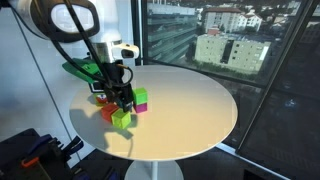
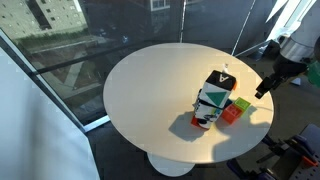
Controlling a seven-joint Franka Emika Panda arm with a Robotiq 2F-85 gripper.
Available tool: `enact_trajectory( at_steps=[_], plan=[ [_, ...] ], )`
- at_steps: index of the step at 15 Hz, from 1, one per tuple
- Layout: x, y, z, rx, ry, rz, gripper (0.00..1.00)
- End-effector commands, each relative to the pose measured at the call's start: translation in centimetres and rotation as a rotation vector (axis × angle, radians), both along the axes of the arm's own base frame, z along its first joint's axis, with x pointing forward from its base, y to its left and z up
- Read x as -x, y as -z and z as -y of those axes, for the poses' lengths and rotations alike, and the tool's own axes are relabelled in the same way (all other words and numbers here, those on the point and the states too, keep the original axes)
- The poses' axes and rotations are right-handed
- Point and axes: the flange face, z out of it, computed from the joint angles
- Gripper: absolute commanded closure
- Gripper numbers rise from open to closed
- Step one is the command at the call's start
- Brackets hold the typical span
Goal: Pick up the lime green block and put it on the green block
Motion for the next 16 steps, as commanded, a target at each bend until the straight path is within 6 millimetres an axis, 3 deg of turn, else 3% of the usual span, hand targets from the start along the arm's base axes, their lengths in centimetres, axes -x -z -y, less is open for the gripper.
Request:
enact_trajectory(
  at_steps=[1, 9, 16],
  plan=[
    [-0.8, 1.5, -0.4, 0.033, -0.005, 0.010, 0.00],
    [-1.7, 4.6, -1.0, 0.071, -0.099, -0.018, 0.00],
    [-1.6, 6.1, -1.4, 0.084, -0.116, -0.046, 0.00]
  ],
)
